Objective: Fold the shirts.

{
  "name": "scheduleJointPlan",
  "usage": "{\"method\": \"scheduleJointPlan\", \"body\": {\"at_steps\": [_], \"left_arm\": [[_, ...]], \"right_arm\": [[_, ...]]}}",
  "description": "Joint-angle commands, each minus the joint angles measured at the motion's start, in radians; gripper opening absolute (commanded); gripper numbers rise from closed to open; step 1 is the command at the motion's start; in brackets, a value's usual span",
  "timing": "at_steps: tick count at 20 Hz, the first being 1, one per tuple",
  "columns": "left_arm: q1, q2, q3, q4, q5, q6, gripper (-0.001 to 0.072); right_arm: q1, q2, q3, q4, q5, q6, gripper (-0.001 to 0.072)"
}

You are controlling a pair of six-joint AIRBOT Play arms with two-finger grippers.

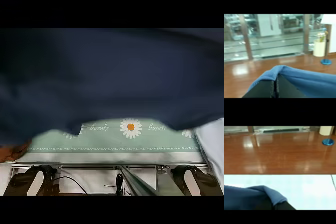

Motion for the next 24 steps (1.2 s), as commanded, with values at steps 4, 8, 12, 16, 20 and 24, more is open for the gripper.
{"method": "scheduleJointPlan", "body": {"at_steps": [4,8,12,16,20,24], "left_arm": [[0.001,0.046,-0.085,0.109,-0.095,-0.037,0.0027],[0.000,-0.017,-0.354,0.015,-0.091,-0.056,0.0027],[0.000,-0.190,-0.583,-0.087,0.046,-0.056,0.0027],[-0.012,-0.462,-0.602,-0.201,0.205,-0.055,0.0027],[-0.097,-0.727,-0.555,-0.241,0.365,-0.056,0.0027],[-0.145,-0.978,-0.387,-0.238,0.417,-0.150,0.0027]], "right_arm": [[-0.001,0.053,-0.056,-0.071,0.105,0.048,0.0017],[0.000,0.053,-0.319,-0.002,-0.014,0.032,0.0017],[0.000,-0.019,-0.639,0.091,-0.243,-0.034,0.0017],[0.000,-0.291,-0.722,0.156,-0.438,-0.108,0.0017],[0.000,-0.629,-0.677,0.332,-0.610,-0.190,0.0017],[0.005,-0.949,-0.460,0.483,-0.645,-0.218,0.0017]]}}
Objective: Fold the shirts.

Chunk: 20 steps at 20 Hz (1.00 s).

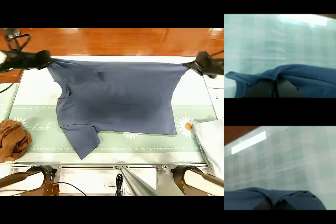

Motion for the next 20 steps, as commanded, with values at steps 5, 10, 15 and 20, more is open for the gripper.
{"method": "scheduleJointPlan", "body": {"at_steps": [5,10,15,20], "left_arm": [[-0.032,-0.269,0.166,-0.026,-0.055,-0.136,0.0028],[0.050,-0.259,0.167,-0.025,-0.329,-0.027,0.0028],[0.067,-0.279,0.110,-0.026,-0.530,0.051,0.0028],[0.017,-0.319,0.002,-0.025,-0.523,0.051,0.0030]], "right_arm": [[0.021,-0.396,0.225,0.161,0.003,-0.004,0.0017],[-0.033,-0.375,0.225,0.154,0.143,-0.040,0.0017],[-0.035,-0.365,0.211,-0.132,0.335,-0.019,0.0017],[0.013,-0.368,0.106,-0.204,0.279,0.004,0.0018]]}}
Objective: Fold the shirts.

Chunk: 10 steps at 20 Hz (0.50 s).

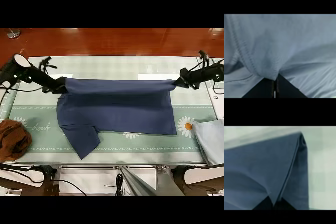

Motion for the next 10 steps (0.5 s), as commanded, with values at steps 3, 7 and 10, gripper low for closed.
{"method": "scheduleJointPlan", "body": {"at_steps": [3,7,10], "left_arm": [[-0.014,-0.021,-0.043,0.006,-0.055,-0.006,0.0709],[0.054,0.021,0.029,0.202,-0.214,-0.085,0.0702],[0.151,0.140,-0.073,0.227,-0.222,-0.095,0.0701]], "right_arm": [[0.038,-0.001,-0.068,-0.051,-0.042,0.037,0.0330],[-0.029,0.033,-0.026,-0.063,0.133,0.040,0.0623],[-0.098,0.161,-0.094,-0.192,0.141,0.048,0.0623]]}}
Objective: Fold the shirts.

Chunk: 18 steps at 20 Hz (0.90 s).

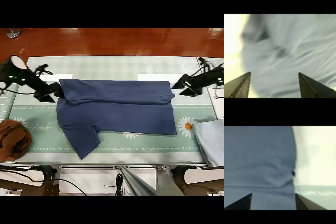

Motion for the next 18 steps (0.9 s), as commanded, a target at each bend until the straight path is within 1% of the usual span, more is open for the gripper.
{"method": "scheduleJointPlan", "body": {"at_steps": [1,2,4,6,7,8,10,12,14,15,18], "left_arm": [[0.116,0.122,-0.132,0.077,-0.044,-0.032,0.0701],[0.157,0.163,-0.215,0.076,-0.040,-0.019,0.0702],[0.231,0.261,-0.416,0.016,0.027,0.027,0.0701],[0.294,0.369,-0.610,-0.145,0.131,0.089,0.0701],[0.315,0.417,-0.692,-0.239,0.167,0.143,0.0701],[0.324,0.447,-0.747,-0.291,0.181,0.197,0.0701],[0.324,0.463,-0.814,-0.295,0.188,0.204,0.0701],[0.315,0.463,-0.861,-0.315,0.216,0.205,0.0701],[0.277,0.463,-0.907,-0.396,0.253,0.258,0.0701],[0.245,0.463,-0.928,-0.433,0.274,0.277,0.0701],[0.107,0.463,-0.952,-0.472,0.344,0.287,0.0701]], "right_arm": [[-0.079,0.148,-0.116,-0.089,-0.004,0.011,0.0623],[-0.102,0.217,-0.212,-0.070,-0.064,0.009,0.0623],[-0.121,0.349,-0.421,0.004,-0.171,-0.031,0.0623],[-0.121,0.459,-0.603,0.107,-0.245,-0.084,0.0622],[-0.121,0.505,-0.681,0.165,-0.266,-0.117,0.0623],[-0.121,0.541,-0.740,0.212,-0.272,-0.150,0.0622],[-0.121,0.575,-0.815,0.254,-0.269,-0.172,0.0622],[-0.121,0.579,-0.848,0.256,-0.262,-0.171,0.0623],[-0.121,0.579,-0.855,0.256,-0.256,-0.171,0.0622],[-0.121,0.579,-0.855,0.266,-0.253,-0.169,0.0622],[-0.125,0.579,-0.852,0.321,-0.250,-0.166,0.0622]]}}
